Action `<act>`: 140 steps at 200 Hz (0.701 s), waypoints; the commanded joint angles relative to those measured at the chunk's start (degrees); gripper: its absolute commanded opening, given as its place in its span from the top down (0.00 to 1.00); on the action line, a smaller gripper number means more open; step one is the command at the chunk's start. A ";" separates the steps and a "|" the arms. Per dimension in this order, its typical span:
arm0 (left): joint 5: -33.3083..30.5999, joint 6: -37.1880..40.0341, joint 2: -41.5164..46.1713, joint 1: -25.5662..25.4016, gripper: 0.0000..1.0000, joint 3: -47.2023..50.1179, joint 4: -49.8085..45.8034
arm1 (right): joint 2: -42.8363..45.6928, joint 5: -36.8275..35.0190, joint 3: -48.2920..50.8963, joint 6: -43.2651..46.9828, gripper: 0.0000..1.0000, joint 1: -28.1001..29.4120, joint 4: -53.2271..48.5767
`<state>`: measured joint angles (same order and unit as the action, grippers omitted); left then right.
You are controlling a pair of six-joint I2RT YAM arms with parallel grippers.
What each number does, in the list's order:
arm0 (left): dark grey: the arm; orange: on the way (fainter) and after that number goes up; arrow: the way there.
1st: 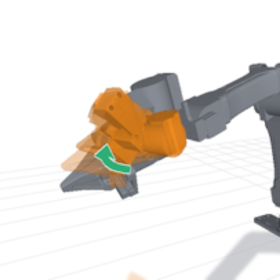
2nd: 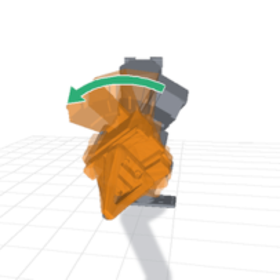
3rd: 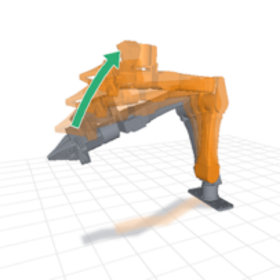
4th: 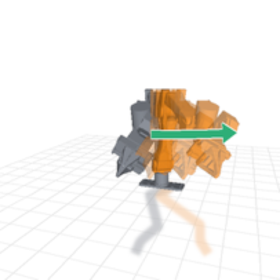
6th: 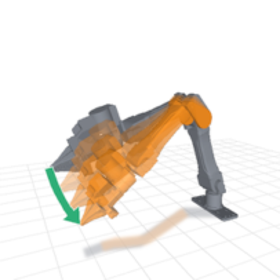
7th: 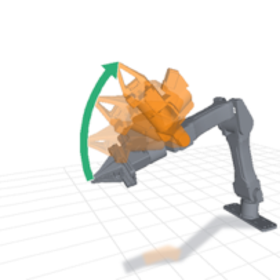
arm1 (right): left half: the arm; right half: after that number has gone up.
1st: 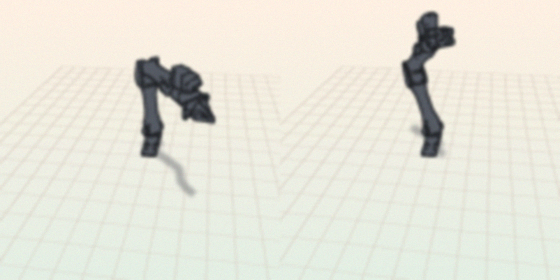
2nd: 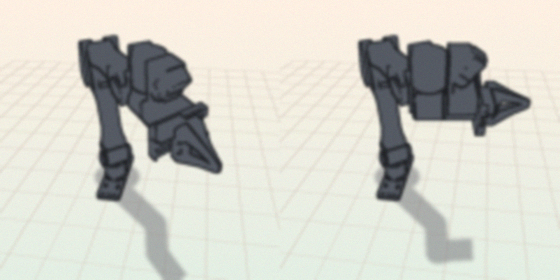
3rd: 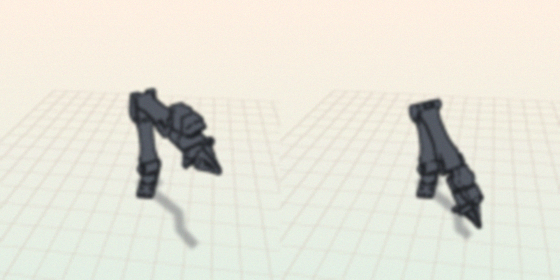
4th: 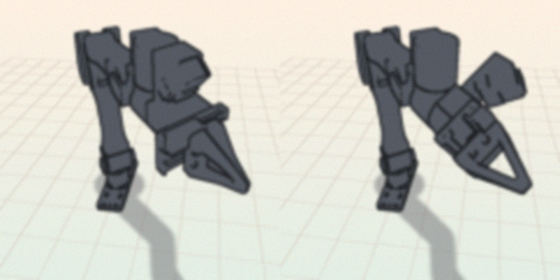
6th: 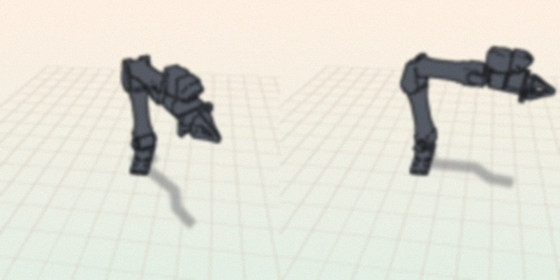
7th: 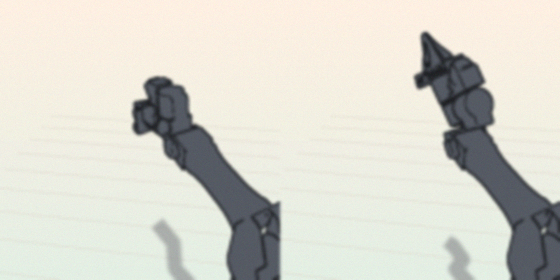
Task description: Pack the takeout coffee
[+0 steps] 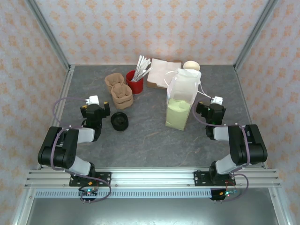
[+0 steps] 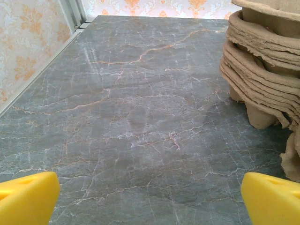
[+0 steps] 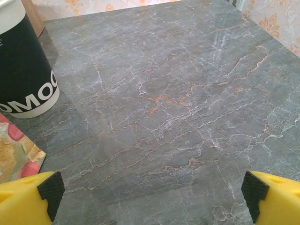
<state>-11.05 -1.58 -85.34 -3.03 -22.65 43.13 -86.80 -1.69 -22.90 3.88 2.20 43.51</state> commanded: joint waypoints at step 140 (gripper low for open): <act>-1.39 0.27 1.79 -0.31 0.00 -0.78 -0.05 | 3.19 -4.24 -0.09 -2.56 0.01 -0.26 -0.14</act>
<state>-11.05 -1.58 -85.34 -3.03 -22.65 43.11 -86.59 -3.53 -22.90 2.72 2.20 43.48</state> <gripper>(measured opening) 0.996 0.994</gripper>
